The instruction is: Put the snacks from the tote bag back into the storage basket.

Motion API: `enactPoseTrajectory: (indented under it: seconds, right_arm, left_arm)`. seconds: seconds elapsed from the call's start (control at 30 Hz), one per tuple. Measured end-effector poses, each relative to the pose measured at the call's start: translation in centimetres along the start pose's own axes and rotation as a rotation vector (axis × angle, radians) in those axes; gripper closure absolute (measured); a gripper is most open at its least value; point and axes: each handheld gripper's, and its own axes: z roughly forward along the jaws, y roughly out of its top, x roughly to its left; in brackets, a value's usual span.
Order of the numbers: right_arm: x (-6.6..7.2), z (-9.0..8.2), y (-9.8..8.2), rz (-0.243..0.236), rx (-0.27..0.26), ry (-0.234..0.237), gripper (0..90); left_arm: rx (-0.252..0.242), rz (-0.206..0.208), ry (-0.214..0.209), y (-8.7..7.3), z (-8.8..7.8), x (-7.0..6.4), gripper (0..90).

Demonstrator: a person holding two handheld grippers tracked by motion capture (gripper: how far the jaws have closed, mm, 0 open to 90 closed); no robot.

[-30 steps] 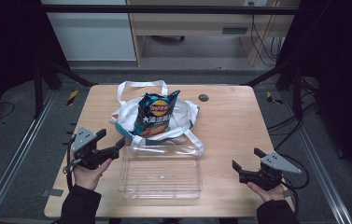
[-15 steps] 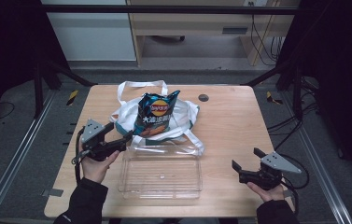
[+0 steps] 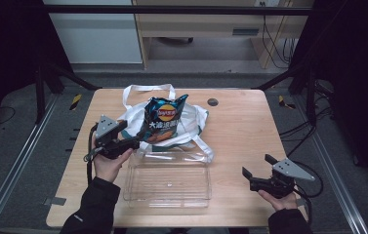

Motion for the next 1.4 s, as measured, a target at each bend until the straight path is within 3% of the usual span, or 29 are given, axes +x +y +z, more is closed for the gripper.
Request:
enactPoseTrajectory:
  seconds: [0.63,0.87,1.4]
  right_arm:
    - [0.0,0.1,0.1,-0.005,0.000,0.005,4.5]
    - [0.0,0.2,0.1,-0.004,0.002,0.007,4.4]
    - [0.0,0.2,0.1,-0.003,0.001,0.010,4.4]
  left_arm:
    - [0.010,0.014,0.017,2.3,3.1,-0.3,30.3]
    - [0.026,0.026,0.022,2.4,4.1,-0.3,33.2]
    - [0.074,0.038,0.031,2.5,6.6,0.1,52.7]
